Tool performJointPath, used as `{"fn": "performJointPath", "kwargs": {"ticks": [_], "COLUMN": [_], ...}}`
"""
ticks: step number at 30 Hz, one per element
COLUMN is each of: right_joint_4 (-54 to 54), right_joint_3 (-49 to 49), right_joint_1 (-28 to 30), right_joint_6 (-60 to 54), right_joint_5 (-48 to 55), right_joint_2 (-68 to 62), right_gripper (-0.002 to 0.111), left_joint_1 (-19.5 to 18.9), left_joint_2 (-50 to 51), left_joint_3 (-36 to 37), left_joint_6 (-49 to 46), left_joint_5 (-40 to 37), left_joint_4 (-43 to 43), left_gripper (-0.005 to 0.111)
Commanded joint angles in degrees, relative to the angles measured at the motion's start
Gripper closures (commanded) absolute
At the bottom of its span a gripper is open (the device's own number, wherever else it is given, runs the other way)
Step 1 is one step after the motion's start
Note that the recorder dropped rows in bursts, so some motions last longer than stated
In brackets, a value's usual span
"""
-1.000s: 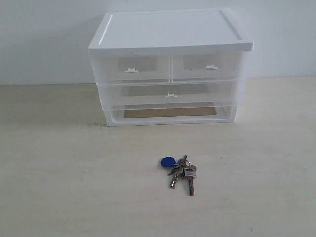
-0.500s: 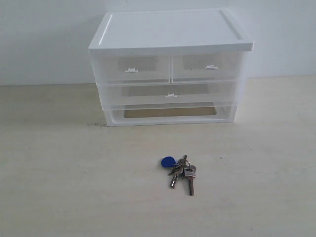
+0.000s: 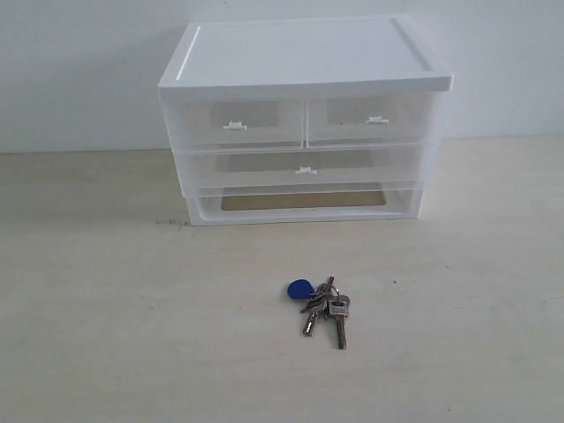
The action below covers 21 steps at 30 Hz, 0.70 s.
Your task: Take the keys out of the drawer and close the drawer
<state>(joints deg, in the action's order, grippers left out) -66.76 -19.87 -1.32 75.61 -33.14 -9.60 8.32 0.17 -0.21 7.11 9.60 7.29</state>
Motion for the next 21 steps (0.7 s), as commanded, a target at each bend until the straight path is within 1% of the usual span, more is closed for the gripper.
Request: {"fn": "performJointPath", "kwargs": {"ticks": [1,5,12,15,18,21], "right_joint_4": [0.0,0.0,0.0,0.0,0.3,0.3], "right_joint_3": [0.0,0.0,0.0,0.0,0.0,0.0], "right_joint_1": [0.1,0.1,0.1,0.1,0.1,0.1], "right_joint_6": [0.3,0.3,0.3,0.3,0.3,0.3], "right_joint_5": [0.1,0.1,0.1,0.1,-0.6,-1.1], "right_joint_2": [0.3,0.3,0.3,0.3,0.3,0.3], "right_gripper": [0.108,0.108,0.108,0.108,0.108,0.108], "left_joint_1": [-2.6,-3.9,-6.0,-6.0,-7.4,-7.8], "left_joint_2": [-0.2,-0.2,-0.2,-0.2,-0.2,-0.2], "left_joint_3": [0.2,0.2,0.2,0.2,0.2,0.2], "left_joint_6": [-1.5,-1.5,-1.5,-1.5,-1.8,-2.4], "left_joint_5": [-2.8,-6.0,-15.6,-17.8,-19.2,-20.2], "left_joint_4": [0.1,0.1,0.1,0.1,0.1,0.1], "left_gripper": [0.102,0.102,0.102,0.102,0.102,0.102]}}
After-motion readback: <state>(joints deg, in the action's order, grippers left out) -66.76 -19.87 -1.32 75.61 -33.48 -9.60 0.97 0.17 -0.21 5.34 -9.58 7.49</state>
